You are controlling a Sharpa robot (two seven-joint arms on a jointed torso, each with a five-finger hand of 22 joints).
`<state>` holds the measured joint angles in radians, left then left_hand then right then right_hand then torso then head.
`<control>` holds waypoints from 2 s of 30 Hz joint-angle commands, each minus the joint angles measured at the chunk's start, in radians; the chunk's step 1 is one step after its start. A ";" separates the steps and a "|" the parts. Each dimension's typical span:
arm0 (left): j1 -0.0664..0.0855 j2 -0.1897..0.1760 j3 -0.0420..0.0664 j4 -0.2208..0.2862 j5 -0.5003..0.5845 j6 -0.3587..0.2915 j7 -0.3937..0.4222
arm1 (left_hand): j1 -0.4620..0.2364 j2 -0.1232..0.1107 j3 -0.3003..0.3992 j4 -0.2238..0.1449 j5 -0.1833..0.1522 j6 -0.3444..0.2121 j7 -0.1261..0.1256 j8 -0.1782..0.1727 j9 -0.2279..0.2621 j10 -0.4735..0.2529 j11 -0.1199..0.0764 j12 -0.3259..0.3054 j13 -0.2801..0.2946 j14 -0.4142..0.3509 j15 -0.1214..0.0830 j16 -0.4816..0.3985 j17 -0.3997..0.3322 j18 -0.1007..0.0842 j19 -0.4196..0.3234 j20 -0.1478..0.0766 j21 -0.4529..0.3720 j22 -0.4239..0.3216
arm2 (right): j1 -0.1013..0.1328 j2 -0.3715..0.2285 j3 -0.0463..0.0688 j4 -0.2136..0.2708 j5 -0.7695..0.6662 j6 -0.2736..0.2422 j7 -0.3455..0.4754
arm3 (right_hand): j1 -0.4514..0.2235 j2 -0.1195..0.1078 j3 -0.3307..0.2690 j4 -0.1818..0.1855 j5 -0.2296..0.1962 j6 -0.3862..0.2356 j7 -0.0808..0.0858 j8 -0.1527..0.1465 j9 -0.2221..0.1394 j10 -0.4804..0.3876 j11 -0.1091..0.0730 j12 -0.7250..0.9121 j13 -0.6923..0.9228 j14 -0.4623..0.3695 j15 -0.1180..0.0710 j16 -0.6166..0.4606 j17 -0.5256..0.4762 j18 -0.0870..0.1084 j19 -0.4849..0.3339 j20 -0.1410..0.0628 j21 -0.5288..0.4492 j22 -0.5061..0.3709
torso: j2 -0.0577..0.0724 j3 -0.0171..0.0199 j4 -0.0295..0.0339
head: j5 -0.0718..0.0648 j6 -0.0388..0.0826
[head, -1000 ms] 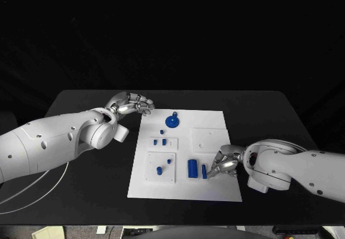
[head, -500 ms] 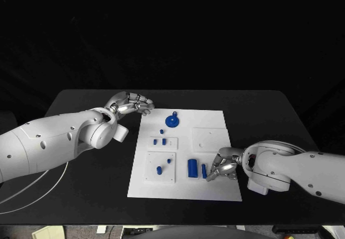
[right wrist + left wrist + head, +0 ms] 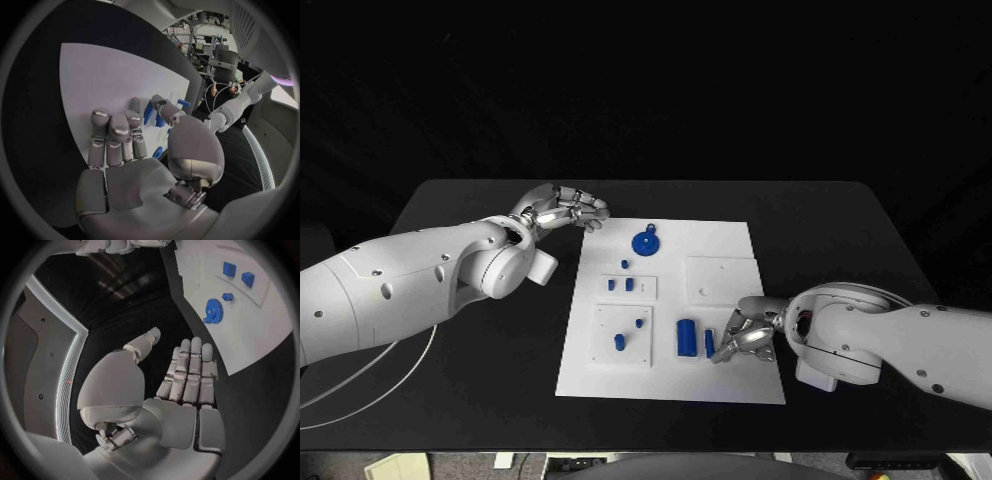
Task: Assemble the parts on the task board
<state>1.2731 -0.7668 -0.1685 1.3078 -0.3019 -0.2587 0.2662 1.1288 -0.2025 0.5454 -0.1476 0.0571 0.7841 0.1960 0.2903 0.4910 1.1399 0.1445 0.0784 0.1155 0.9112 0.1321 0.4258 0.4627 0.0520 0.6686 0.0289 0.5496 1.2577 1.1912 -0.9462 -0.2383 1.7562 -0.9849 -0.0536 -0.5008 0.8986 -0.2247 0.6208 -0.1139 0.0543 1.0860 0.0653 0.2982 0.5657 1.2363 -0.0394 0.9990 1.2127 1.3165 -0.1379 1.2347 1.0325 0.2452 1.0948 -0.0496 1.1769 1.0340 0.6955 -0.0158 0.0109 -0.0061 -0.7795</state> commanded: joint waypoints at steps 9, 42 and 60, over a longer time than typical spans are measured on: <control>0.000 0.001 0.001 0.003 -0.009 0.009 0.003 | 0.005 0.004 -0.002 0.003 -0.004 -0.007 -0.001 0.004 -0.001 -0.001 0.000 0.000 0.001 0.003 0.001 -0.004 0.002 0.020 0.001 0.004 -0.005 0.001 | -0.004 0.013 0.000 -0.010 -0.015 0.031 -0.016 | 0.027 0.036 0.027 -0.013 -0.003 -0.005 0.003 -0.003 0.000 0.008 -0.003 0.002 0.000 -0.002 -0.007 0.004 -0.001 0.017 0.003 0.000 -0.003 0.004 | 0.000 -0.0001 0.0002 | -0.001 -0.003; 0.000 0.001 0.000 0.002 -0.010 0.017 0.004 | 0.009 0.004 -0.001 0.002 -0.004 -0.007 -0.001 0.005 -0.002 -0.002 0.000 0.000 0.001 0.003 0.001 -0.006 0.004 0.020 0.001 0.004 -0.006 0.003 | -0.008 0.015 0.000 -0.014 0.018 0.069 0.008 | -0.007 0.017 0.026 -0.054 0.009 0.001 0.005 -0.007 -0.006 0.010 -0.001 0.004 0.000 -0.001 -0.005 0.005 -0.002 0.017 0.004 0.009 -0.002 0.012 | 0.000 0.0001 -0.0003 | 0.000 -0.006; 0.000 0.002 0.000 0.001 -0.010 0.016 0.004 | 0.010 0.004 -0.002 0.001 -0.004 -0.008 -0.001 0.005 -0.002 -0.002 0.000 0.000 0.001 0.003 0.001 -0.007 0.005 0.019 0.001 0.004 -0.007 0.003 | -0.008 -0.006 0.000 -0.012 0.044 0.057 0.037 | -0.053 -0.009 -0.077 -0.079 -0.002 -0.009 0.004 -0.009 -0.003 0.002 -0.002 0.001 0.001 -0.005 -0.007 0.003 -0.001 0.017 0.000 0.002 -0.011 0.011 | 0.000 0.0004 -0.0001 | 0.000 -0.006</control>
<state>1.2731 -0.7667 -0.1687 1.3071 -0.3088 -0.2543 0.2627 1.1288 -0.2025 0.5454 -0.1476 0.0571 0.7841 0.1960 0.2902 0.4904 1.1399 0.1445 0.0784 0.1160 0.9112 0.1321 0.4259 0.4661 0.0541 0.6686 0.0289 0.5496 1.2593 1.1857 -0.9503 -0.2364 1.7449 -0.9446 -0.0110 -0.4733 0.8439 -0.2436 0.5505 -0.1905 0.0543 1.0860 0.0653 0.2864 0.5616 1.2362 -0.0429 0.9990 1.2127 1.3104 -0.1405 1.2347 1.0320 0.2457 1.0965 -0.0445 1.1725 1.0453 0.6950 -0.0154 0.0108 -0.0054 -0.7858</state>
